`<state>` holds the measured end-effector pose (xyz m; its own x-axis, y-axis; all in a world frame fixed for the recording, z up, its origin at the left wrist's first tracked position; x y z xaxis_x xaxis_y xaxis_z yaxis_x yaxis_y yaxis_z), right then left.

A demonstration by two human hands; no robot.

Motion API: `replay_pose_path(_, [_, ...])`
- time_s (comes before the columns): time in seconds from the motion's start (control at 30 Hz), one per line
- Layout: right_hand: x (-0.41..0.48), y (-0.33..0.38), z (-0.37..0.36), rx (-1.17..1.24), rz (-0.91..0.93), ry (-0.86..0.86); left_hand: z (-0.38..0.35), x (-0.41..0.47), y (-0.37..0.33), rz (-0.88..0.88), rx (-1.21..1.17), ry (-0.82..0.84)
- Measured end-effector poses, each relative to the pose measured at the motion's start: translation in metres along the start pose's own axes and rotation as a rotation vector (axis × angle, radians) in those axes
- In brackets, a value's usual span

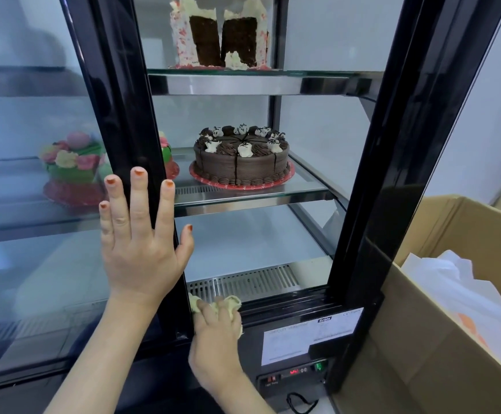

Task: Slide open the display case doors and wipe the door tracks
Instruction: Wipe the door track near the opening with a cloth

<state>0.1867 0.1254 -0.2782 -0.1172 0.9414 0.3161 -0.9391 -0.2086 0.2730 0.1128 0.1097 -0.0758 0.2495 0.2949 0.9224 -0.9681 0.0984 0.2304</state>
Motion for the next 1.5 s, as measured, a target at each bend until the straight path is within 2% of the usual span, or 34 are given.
replay_pose_path(0.07, [0.0,0.002,-0.002,0.008,0.025,0.042,0.0,0.0,0.0,0.002,-0.002,0.003])
replay_pose_path(0.17, [-0.003,-0.004,0.003,-0.058,0.169,0.026,0.0,-0.001,0.0,-0.003,-0.007,0.002])
replay_pose_path(0.23, [-0.002,-0.019,0.007,-0.089,0.195,0.016,0.0,-0.002,0.001,-0.012,-0.008,-0.007])
replay_pose_path(0.47, [-0.008,-0.109,0.041,-0.107,0.011,-0.026,-0.001,-0.002,0.002,-0.023,-0.013,-0.025])
replay_pose_path(0.6, [-0.013,-0.161,0.058,-0.126,-0.109,-0.105,-0.001,-0.002,0.002,-0.024,-0.02,-0.025])
replay_pose_path(0.8, [-0.016,-0.171,0.066,-0.131,-0.273,-0.178,-0.002,-0.002,0.002,-0.019,-0.024,-0.032])
replay_pose_path(1.2, [-0.019,-0.172,0.066,-0.183,-0.218,-0.103,0.0,0.0,0.001,-0.019,-0.061,-0.034])
replay_pose_path(1.3, [-0.019,-0.174,0.07,-0.134,-0.154,-0.112,0.0,0.0,0.002,-0.016,-0.054,-0.036])
replay_pose_path(1.33, [-0.023,-0.176,0.073,-0.084,-0.126,-0.168,0.0,0.0,0.001,-0.015,-0.055,-0.037])
replay_pose_path(1.4, [-0.035,-0.167,0.082,0.117,-0.065,-0.293,0.0,0.002,0.001,-0.013,-0.064,-0.036])
replay_pose_path(1.5, [-0.059,-0.118,0.072,0.41,0.075,-0.255,0.001,0.004,0.0,-0.009,-0.09,-0.012])
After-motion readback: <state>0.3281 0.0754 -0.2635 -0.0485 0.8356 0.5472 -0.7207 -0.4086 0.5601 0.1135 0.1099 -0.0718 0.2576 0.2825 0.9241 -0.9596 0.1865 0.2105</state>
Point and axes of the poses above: each hand's wrist, its own x-axis towards the middle knuckle, its own z-axis out of the back of the hand, y = z × x, the point moved 7 cm from there along x, towards the middle knuckle, and after that the axes turned 11 degrees about y, right-handed, at the moved point
